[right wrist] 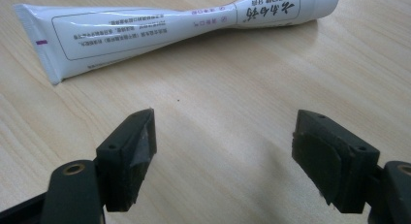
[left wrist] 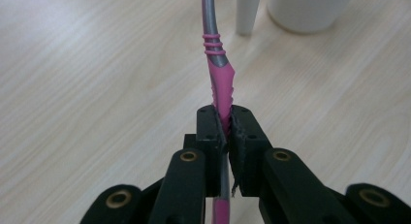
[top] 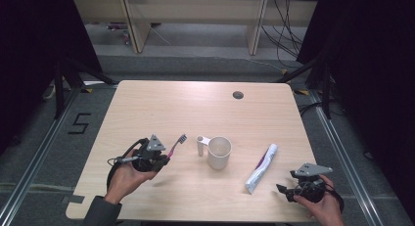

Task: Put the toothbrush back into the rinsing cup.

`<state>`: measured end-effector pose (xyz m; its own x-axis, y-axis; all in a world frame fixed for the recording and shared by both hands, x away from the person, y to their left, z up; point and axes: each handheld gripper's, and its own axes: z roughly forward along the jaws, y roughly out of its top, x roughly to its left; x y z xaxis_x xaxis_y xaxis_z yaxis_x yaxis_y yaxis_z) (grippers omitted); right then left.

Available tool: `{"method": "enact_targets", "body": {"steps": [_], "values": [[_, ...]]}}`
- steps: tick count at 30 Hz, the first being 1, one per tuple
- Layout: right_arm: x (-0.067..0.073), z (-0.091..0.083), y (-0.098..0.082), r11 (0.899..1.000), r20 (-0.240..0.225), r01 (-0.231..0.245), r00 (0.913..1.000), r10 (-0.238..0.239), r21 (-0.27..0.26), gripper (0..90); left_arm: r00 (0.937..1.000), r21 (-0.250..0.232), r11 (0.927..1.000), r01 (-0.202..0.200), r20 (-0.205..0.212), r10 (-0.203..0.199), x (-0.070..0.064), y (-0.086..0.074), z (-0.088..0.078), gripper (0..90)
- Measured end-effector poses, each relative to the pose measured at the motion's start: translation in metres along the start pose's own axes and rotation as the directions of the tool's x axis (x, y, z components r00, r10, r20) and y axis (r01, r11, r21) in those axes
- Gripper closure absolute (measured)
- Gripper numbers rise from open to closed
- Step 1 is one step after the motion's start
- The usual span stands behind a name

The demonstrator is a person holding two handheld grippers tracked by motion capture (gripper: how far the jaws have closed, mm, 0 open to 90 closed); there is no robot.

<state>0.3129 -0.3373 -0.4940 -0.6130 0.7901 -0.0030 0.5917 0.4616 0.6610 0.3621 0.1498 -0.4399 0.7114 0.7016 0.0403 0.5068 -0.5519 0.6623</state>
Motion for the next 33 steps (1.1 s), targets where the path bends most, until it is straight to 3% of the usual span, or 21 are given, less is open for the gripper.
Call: {"method": "enact_targets", "body": {"steps": [4,7,9,11,12,15,16,19,20,21,24,30,31,32,33], "values": [[0.001,0.0,0.0,1.0,-0.004,-0.016,0.9999,0.016,0.008,24.7,1.0,-0.042,0.9991,-0.002,-0.008,0.001,0.001,0.002,0.0,82.7],[0.002,0.0,0.0,1.0,-0.005,-0.028,0.9996,0.028,0.013,24.7,0.999,-0.128,0.9914,0.028,-0.031,-0.032,0.0,0.004,0.001,82.7],[0.002,0.0,0.0,0.999,-0.006,-0.03,0.9995,0.03,0.019,24.7,0.9984,-0.12,0.9927,0.004,-0.055,-0.011,0.002,0.004,0.002,82.7],[0.002,0.0,0.0,0.999,-0.006,-0.029,0.9996,0.029,0.018,24.7,0.9977,-0.164,0.9863,0.022,-0.059,-0.033,0.002,0.004,0.002,82.7],[0.0,0.0,0.0,1.0,-0.006,-0.009,0.9999,0.009,0.015,24.7,0.9976,-0.163,0.9864,0.017,-0.063,-0.027,0.004,0.004,0.002,82.7],[0.0,0.0,0.0,1.0,-0.005,-0.014,0.9999,0.014,0.013,24.7,0.9977,-0.193,0.9808,0.025,-0.057,-0.037,0.005,0.004,0.002,82.7],[0.0,0.0,0.0,1.0,-0.005,-0.014,0.9999,0.014,0.013,24.7,0.9966,-0.22,0.9744,0.046,-0.057,-0.059,0.005,0.004,0.003,82.7],[0.0,0.0,0.0,1.0,-0.003,-0.014,0.9999,0.014,0.014,24.7,0.9966,-0.242,0.969,0.047,-0.055,-0.062,0.005,0.005,0.005,82.7],[0.0,0.0,0.0,1.0,-0.003,-0.014,0.9999,0.014,0.014,24.7,0.996,-0.261,0.9637,0.057,-0.051,-0.073,0.005,0.006,0.004,82.7],[0.0,0.0,0.0,1.0,-0.005,-0.017,0.9999,0.017,0.011,24.7,0.9943,-0.293,0.9529,0.08,-0.044,-0.097,0.003,0.008,0.005,82.7],[0.001,0.0,0.0,1.0,-0.002,-0.03,0.9996,0.03,0.006,24.7,0.9927,-0.319,0.9428,0.096,-0.038,-0.114,0.003,0.012,0.004,82.7],[0.001,0.0,0.0,1.0,-0.004,-0.022,0.9998,0.022,0.006,24.7,0.9902,-0.405,0.9056,0.125,-0.007,-0.14,0.004,0.021,0.003,82.7],[0.001,0.0,0.0,1.0,-0.004,-0.022,0.9998,0.022,0.006,24.7,0.9902,-0.405,0.9056,0.125,-0.007,-0.14,0.004,0.021,0.003,82.7],[-0.001,0.0,0.0,1.0,-0.004,-0.017,0.9998,0.017,0.008,24.7,0.9911,-0.428,0.8957,0.122,0.004,-0.133,0.003,0.023,0.004,82.7],[0.001,0.0,0.0,0.999,-0.004,-0.037,0.9993,0.037,0.007,24.7,0.9918,-0.426,0.8973,0.116,0.001,-0.128,0.003,0.024,0.004,82.7]]}}
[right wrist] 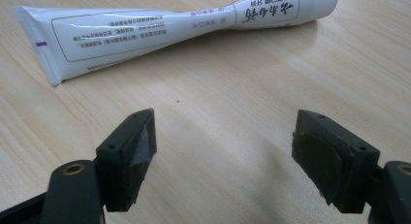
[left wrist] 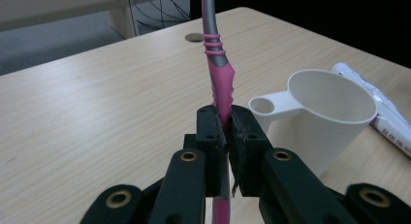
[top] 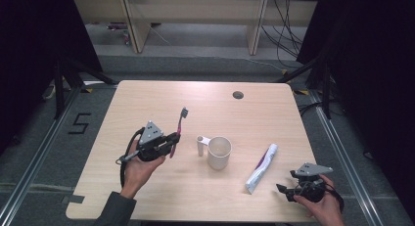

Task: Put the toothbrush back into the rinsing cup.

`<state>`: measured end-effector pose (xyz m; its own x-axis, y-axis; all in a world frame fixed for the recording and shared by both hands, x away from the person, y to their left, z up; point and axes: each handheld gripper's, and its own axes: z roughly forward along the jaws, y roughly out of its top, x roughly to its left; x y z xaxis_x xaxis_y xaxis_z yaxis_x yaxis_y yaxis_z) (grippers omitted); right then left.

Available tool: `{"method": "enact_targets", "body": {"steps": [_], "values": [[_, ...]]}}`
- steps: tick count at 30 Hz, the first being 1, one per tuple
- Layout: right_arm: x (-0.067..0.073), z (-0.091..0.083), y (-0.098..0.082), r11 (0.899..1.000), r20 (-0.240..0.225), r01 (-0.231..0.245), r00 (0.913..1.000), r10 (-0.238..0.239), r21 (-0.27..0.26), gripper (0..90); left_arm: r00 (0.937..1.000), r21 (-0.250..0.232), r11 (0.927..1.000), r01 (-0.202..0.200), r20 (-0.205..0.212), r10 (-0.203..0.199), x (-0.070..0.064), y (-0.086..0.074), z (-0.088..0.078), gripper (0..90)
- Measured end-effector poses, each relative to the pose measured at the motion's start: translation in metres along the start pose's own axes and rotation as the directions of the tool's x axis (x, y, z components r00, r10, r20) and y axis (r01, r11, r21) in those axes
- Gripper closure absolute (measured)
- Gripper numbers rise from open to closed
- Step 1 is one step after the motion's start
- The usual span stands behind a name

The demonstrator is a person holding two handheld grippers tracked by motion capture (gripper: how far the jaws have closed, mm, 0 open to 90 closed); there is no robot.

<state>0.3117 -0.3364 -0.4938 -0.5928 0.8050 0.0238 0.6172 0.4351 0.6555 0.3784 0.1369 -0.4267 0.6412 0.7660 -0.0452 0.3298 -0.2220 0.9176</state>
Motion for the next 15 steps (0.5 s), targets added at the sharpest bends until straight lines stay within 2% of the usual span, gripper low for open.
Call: {"method": "enact_targets", "body": {"steps": [2,3,6,8,9,15], "values": [[0.0,0.0,0.0,1.0,0.001,0.006,1.0,-0.006,-0.002,24.7,1.0,-0.002,1.0,0.003,0.003,-0.003,-0.001,0.001,0.001,82.7],[-0.003,-0.001,0.001,1.0,0.002,0.03,0.9995,-0.03,-0.001,24.7,0.9999,-0.016,0.9999,-0.001,0.012,0.001,-0.002,0.002,0.003,82.7],[-0.003,-0.001,0.0,0.999,0.003,0.033,0.9995,-0.033,0.002,24.7,0.9998,-0.029,0.9996,0.007,0.019,-0.007,-0.003,0.003,0.005,82.7],[-0.003,0.0,0.001,1.0,0.001,0.025,0.9997,-0.025,0.001,24.7,0.9997,-0.044,0.999,0.009,0.023,-0.008,-0.004,0.006,0.008,82.6],[0.0,-0.001,0.0,1.0,-0.001,-0.001,1.0,0.001,0.004,24.7,0.9998,-0.047,0.9989,0.007,0.02,-0.006,-0.004,0.006,0.008,82.7],[-0.001,-0.001,0.0,1.0,0.001,-0.002,1.0,0.002,-0.002,24.7,0.9992,-0.094,0.9951,0.032,0.026,-0.029,-0.004,0.01,0.013,82.7]]}}
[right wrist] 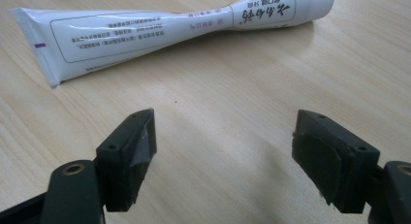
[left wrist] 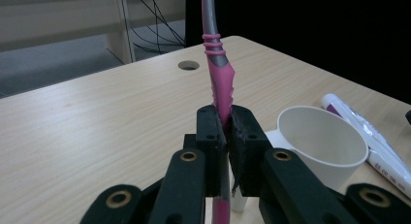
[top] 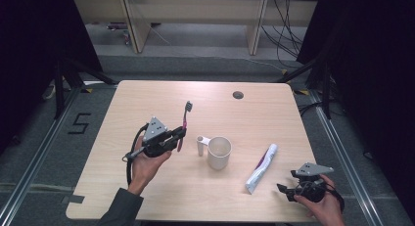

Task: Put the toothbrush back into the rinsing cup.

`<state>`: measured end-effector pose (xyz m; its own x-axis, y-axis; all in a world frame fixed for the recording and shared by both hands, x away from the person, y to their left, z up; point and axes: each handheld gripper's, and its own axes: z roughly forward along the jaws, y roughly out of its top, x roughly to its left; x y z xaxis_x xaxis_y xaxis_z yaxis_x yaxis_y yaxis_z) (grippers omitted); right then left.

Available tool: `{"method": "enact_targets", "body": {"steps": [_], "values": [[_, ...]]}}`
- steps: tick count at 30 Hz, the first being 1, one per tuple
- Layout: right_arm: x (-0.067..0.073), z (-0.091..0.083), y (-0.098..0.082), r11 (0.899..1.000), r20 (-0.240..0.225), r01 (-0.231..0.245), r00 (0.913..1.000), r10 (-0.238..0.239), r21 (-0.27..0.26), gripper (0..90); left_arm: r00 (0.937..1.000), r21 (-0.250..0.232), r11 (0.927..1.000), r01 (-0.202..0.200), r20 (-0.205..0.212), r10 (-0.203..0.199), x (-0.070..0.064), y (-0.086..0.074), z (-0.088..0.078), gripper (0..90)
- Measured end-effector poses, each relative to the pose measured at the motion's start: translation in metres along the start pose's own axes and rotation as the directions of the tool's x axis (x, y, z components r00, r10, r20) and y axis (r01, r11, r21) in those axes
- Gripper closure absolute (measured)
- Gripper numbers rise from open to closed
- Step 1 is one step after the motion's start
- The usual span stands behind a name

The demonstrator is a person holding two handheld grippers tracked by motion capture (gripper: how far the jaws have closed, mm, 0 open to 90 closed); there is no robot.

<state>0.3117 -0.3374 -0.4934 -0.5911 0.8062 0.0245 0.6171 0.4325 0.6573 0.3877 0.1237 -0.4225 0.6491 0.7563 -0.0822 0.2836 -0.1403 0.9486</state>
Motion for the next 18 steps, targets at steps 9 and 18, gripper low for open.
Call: {"method": "enact_targets", "body": {"steps": [9,18], "values": [[-0.002,0.0,0.0,1.0,0.008,0.022,0.9997,-0.022,-0.01,24.7,1.0,-0.023,0.9997,0.0,0.01,0.001,-0.006,0.006,0.009,82.7],[-0.002,0.0,0.0,0.999,0.001,0.035,0.9994,-0.035,-0.002,24.7,0.9999,-0.062,0.9981,-0.005,0.011,0.005,-0.01,0.013,0.014,82.7]]}}
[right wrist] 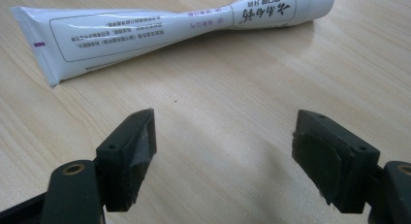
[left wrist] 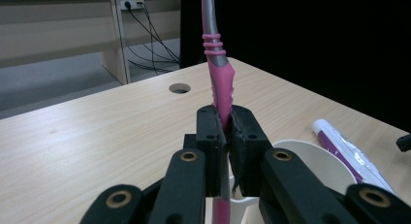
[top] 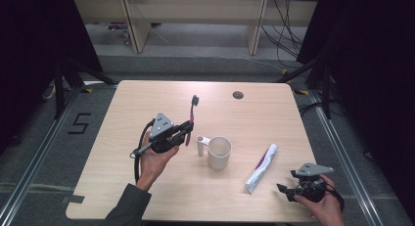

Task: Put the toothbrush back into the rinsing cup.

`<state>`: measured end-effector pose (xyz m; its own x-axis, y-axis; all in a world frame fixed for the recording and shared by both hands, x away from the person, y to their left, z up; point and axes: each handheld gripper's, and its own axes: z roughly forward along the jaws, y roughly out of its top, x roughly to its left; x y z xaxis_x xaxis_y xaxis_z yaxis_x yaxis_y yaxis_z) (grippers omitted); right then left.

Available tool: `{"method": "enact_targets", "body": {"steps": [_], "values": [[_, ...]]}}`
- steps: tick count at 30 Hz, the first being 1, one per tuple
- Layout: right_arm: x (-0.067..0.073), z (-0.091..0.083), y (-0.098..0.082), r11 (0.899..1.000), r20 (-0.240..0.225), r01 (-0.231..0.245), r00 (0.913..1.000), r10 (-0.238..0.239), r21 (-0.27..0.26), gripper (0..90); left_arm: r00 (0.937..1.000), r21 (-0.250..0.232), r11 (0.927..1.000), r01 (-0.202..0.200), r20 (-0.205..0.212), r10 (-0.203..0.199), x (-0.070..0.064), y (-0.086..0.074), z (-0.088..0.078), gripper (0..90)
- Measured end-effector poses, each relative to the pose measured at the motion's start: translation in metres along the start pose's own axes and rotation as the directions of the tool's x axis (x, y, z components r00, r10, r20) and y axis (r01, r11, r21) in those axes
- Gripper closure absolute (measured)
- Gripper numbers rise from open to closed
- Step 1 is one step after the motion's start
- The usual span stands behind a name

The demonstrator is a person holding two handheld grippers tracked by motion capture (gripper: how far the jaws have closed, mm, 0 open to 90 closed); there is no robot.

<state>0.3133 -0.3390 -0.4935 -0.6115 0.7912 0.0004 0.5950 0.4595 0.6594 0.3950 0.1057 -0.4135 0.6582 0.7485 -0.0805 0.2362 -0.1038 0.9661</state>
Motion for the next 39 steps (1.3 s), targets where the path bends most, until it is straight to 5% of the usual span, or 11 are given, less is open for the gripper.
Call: {"method": "enact_targets", "body": {"steps": [23,39], "values": [[0.0,0.0,0.0,1.0,0.002,-0.002,1.0,0.002,-0.003,24.6,0.9998,-0.043,0.9991,-0.006,0.02,0.007,-0.01,0.018,0.024,82.7],[0.0,0.0,0.0,1.0,-0.003,0.006,1.0,-0.006,-0.002,24.6,0.9995,-0.033,0.9994,0.01,0.031,-0.009,-0.011,0.007,0.037,82.6]]}}
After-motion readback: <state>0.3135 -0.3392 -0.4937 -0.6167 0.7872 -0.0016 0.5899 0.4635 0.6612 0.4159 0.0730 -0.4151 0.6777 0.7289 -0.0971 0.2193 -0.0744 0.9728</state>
